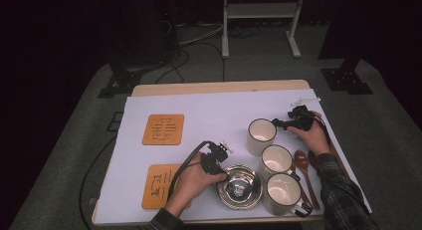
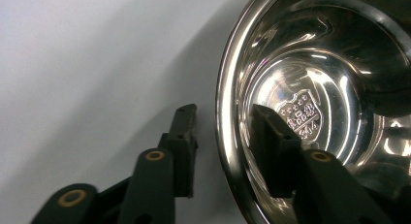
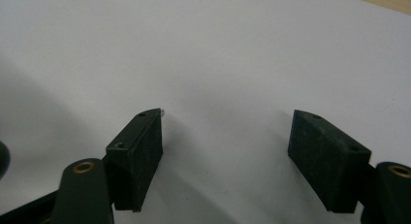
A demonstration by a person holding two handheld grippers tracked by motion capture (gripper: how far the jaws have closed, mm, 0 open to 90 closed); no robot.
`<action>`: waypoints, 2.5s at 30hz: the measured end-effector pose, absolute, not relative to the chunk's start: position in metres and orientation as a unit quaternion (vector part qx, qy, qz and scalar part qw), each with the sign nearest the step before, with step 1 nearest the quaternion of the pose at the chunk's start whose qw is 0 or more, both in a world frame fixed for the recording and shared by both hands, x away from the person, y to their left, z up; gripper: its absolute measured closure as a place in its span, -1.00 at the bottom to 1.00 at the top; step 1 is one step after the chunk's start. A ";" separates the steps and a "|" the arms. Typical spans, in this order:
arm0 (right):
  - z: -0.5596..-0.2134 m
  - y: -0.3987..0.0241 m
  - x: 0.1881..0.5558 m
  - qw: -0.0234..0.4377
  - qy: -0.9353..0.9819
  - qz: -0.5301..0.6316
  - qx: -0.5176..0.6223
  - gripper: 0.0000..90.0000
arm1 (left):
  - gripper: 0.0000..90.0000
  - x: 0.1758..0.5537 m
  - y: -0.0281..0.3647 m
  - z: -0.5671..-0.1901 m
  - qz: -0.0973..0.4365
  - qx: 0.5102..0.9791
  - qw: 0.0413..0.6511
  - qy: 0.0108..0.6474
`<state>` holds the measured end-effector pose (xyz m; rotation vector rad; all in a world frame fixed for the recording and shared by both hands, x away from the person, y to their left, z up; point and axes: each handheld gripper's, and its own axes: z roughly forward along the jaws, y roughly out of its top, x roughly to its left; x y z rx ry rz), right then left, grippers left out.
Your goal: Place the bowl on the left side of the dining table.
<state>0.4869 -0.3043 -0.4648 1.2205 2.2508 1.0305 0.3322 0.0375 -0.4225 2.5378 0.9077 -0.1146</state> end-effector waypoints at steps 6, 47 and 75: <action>-0.465 -0.304 0.487 0.189 0.801 0.367 0.434 -0.41 | 0.62 0.332 0.037 -0.422 -0.046 0.916 0.224 0.329; -0.465 -0.305 0.487 0.189 0.801 0.367 0.434 -0.41 | 0.86 0.335 0.040 -0.403 -0.078 0.903 0.266 0.328; -0.465 -0.304 0.487 0.190 0.801 0.367 0.433 -0.41 | 0.86 0.348 0.054 -0.386 -0.055 0.900 0.273 0.337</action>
